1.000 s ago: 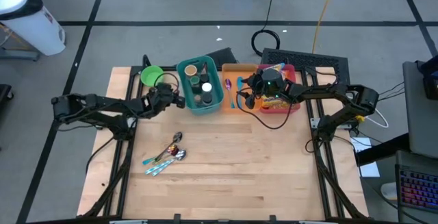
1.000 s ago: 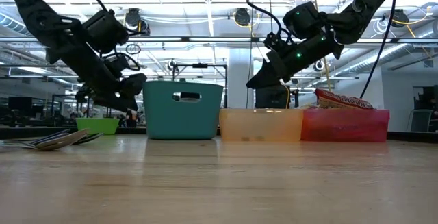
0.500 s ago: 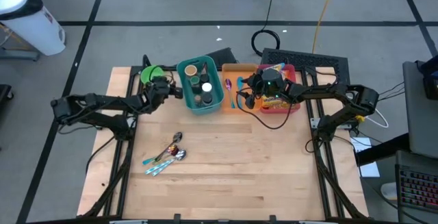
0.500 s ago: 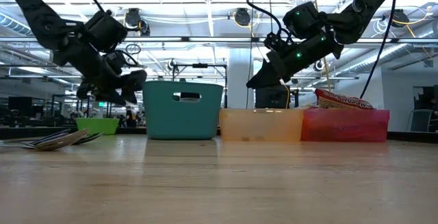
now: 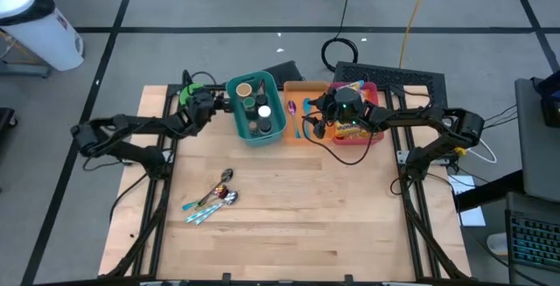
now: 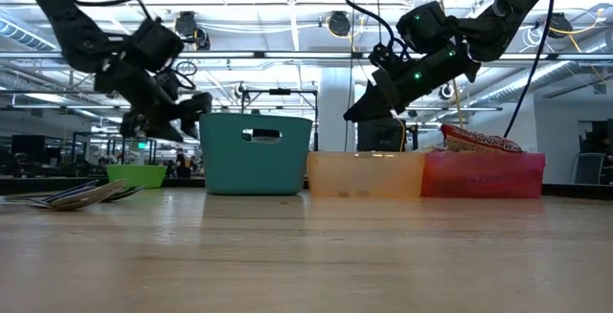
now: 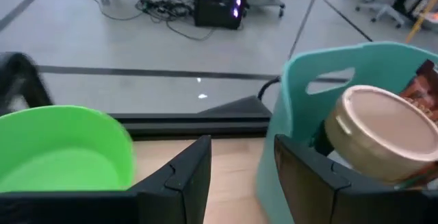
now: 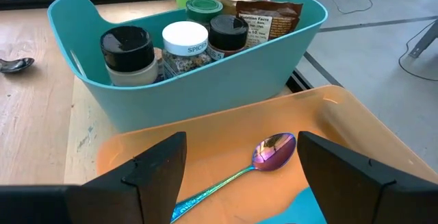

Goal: Pick & Place Food Item
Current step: Adjust the green bin, then put the black spoon into the orange bin

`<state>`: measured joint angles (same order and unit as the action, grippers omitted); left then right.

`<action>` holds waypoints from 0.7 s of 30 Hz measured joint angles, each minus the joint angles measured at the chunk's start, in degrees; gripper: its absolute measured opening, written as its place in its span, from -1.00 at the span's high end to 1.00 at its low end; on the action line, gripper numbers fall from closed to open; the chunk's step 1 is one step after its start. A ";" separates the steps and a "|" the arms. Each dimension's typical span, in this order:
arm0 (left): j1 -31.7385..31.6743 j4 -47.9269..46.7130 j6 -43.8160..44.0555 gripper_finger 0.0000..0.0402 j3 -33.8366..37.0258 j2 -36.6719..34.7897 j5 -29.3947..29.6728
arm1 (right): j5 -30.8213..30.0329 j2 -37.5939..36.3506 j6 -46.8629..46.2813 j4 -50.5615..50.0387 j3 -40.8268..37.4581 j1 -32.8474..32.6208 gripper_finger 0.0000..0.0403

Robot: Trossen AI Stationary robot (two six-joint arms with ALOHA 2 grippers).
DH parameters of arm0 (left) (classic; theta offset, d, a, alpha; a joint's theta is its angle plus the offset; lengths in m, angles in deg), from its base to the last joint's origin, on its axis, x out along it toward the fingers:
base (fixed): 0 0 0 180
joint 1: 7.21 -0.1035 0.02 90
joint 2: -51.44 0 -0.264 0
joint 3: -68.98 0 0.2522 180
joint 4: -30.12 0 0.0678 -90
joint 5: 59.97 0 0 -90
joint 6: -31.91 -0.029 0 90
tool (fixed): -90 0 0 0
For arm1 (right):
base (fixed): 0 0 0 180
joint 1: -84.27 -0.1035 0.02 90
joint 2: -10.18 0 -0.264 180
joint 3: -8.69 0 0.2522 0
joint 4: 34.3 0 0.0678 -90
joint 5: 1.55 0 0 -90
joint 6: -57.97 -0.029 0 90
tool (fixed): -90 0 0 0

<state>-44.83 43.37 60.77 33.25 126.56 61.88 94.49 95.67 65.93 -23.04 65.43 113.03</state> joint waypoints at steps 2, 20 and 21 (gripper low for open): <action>-0.61 0.20 -0.29 0.18 -1.64 2.45 -1.45 | 0.00 -0.02 0.00 0.01 0.00 0.01 -0.34; -1.24 -8.29 -14.46 0.18 -14.57 4.37 -10.41 | 0.00 -0.02 -0.31 -0.06 0.00 0.01 -0.34; -1.04 -10.61 -14.85 0.18 -14.90 2.58 -12.90 | 0.00 -0.01 -0.30 -0.12 0.00 0.01 -0.34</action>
<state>-45.87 32.76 45.93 18.34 129.14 48.98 94.49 95.66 65.64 -23.16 65.43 113.04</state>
